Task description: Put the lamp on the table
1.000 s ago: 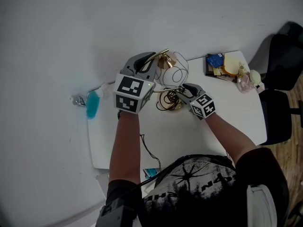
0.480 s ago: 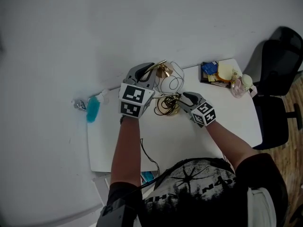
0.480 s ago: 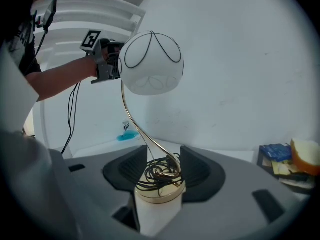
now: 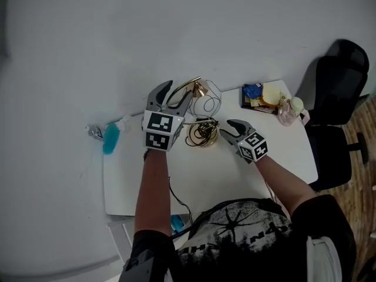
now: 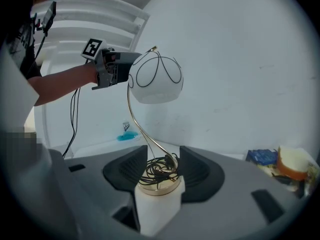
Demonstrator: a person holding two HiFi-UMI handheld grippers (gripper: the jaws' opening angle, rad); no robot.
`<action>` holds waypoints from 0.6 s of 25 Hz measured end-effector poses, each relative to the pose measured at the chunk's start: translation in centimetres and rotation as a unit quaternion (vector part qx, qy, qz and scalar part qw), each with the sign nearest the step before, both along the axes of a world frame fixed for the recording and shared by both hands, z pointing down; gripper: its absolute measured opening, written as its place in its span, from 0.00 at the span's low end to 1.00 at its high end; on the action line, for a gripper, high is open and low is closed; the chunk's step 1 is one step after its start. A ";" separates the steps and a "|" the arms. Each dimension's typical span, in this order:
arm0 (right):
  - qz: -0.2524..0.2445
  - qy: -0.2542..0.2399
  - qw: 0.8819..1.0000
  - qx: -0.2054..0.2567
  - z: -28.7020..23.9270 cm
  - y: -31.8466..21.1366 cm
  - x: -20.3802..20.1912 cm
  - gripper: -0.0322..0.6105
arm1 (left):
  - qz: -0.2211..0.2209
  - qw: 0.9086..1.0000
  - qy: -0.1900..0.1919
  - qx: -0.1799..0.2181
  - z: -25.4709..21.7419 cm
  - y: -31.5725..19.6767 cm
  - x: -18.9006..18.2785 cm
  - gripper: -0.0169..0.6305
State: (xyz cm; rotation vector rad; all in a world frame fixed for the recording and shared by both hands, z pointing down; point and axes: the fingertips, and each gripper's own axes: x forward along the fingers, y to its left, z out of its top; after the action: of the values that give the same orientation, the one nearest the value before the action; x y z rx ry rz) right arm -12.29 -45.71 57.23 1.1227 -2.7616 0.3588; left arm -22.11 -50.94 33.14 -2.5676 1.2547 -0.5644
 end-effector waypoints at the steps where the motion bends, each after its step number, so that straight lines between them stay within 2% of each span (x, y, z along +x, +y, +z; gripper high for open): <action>1: 0.001 -0.002 1.000 0.001 -0.2 0.3 0.3 0.36 | -0.003 1.000 0.001 0.004 -0.1 0.5 0.0 0.40; 7: -0.021 -0.025 0.999 0.025 -3.2 2.0 1.3 0.35 | -0.045 0.997 0.065 0.008 -0.5 3.4 -1.4 0.39; 9: -0.034 -0.032 0.998 0.037 -4.6 3.0 1.6 0.35 | -0.065 0.994 0.086 0.014 -0.6 4.8 -2.0 0.28; 10: -0.043 -0.033 0.998 0.044 -5.3 3.6 1.8 0.31 | -0.075 0.992 0.095 0.015 -0.4 5.6 -2.2 0.20; 11: -0.052 -0.032 0.997 0.052 -6.0 4.3 2.0 0.23 | -0.085 0.991 0.104 0.015 -0.1 6.5 -2.3 0.14; 15: -0.082 -0.029 0.993 0.078 -8.6 6.9 3.0 0.11 | -0.092 0.987 0.130 -0.008 2.2 9.9 -0.9 0.05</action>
State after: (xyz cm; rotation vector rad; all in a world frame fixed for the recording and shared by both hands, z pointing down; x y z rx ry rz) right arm -9.29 -38.77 48.61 0.9192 -2.9520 0.1614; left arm -23.04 -40.99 35.32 -2.6194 1.5901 -0.2763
